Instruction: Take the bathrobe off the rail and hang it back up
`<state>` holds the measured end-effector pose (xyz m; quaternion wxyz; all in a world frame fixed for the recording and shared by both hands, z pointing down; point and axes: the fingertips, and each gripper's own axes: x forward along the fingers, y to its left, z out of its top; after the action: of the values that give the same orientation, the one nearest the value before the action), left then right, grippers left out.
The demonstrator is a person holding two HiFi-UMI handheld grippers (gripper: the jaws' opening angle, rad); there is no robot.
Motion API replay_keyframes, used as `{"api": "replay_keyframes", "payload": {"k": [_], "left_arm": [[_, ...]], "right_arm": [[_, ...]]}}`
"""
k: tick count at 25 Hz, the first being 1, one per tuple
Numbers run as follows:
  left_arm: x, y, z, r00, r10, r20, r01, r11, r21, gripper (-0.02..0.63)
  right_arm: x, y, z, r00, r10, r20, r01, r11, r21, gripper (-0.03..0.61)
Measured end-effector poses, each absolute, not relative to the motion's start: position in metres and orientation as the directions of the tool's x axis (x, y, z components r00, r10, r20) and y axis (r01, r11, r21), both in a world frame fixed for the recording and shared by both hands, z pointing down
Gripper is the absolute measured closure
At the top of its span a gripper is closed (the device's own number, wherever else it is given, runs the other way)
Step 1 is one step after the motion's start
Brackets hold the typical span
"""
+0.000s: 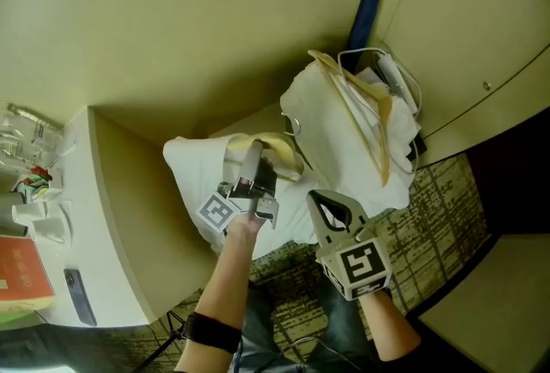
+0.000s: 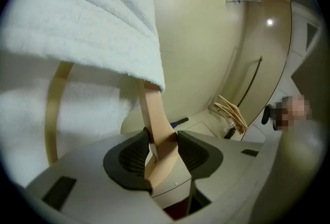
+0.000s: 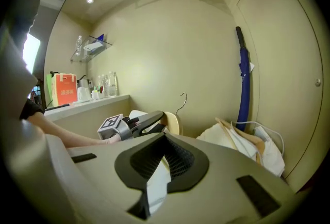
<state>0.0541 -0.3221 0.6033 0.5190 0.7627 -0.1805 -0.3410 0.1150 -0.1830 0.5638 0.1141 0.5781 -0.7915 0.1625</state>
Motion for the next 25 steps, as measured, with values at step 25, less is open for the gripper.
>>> {"api": "replay_keyframes", "payload": {"k": [25], "left_arm": [[0.078, -0.304, 0.161, 0.628, -0.414, -0.659, 0.266, -0.682, 0.681, 0.446]], "right_arm": [[0.121, -0.180, 0.206, -0.300, -0.954, -0.014, -0.952, 0.298, 0.076, 0.554]]}}
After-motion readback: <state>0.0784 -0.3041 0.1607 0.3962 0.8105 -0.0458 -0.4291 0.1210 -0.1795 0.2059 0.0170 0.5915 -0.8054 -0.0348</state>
